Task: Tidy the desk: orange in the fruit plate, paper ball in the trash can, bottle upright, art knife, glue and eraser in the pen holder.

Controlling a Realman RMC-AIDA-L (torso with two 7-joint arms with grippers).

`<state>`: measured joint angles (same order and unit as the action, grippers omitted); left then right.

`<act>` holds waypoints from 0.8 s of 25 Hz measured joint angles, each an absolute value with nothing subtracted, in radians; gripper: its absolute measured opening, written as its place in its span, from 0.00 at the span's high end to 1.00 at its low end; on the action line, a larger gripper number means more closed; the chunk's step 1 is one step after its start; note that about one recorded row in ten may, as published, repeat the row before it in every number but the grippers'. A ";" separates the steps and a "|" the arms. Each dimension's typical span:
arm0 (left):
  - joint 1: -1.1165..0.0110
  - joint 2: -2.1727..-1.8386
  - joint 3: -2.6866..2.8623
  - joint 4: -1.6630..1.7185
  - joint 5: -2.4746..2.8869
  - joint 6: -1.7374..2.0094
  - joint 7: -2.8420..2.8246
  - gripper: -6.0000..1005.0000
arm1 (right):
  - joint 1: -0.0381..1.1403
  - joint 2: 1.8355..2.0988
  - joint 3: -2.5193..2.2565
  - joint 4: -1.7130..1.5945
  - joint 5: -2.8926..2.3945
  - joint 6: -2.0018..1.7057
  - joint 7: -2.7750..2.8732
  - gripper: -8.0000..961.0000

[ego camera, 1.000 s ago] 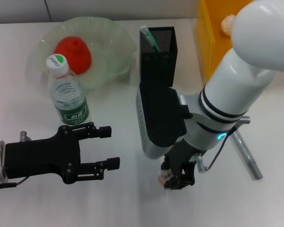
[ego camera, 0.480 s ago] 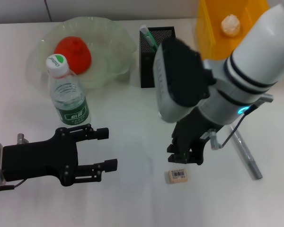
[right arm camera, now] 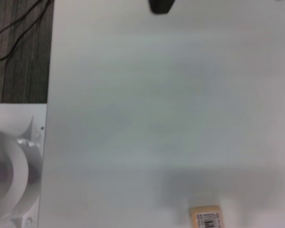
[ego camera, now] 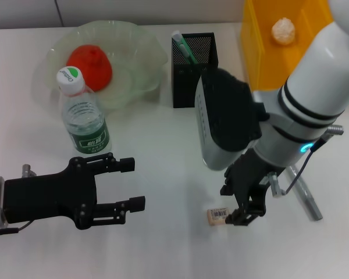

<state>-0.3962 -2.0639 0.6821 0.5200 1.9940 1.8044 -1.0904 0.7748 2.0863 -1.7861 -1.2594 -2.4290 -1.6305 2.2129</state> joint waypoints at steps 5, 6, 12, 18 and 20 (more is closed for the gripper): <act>-0.399 -2.065 0.684 0.520 1.994 1.805 -1.091 0.22 | 0.778 2.089 -1.835 -1.236 -2.425 -1.596 2.203 0.44; -0.399 -2.065 0.684 0.520 1.994 1.805 -1.091 0.22 | 0.778 2.089 -1.843 -1.232 -2.425 -1.588 2.203 0.43; -0.396 -2.065 0.682 0.520 1.994 1.805 -1.092 0.22 | 0.781 2.092 -1.902 -1.208 -2.423 -1.530 2.211 0.42; -0.396 -2.065 0.680 0.520 1.994 1.806 -1.091 0.22 | 0.789 2.092 -1.939 -1.171 -2.419 -1.489 2.218 0.47; -0.396 -2.065 0.679 0.519 1.994 1.806 -1.091 0.22 | 0.790 2.092 -1.946 -1.171 -2.418 -1.482 2.221 0.49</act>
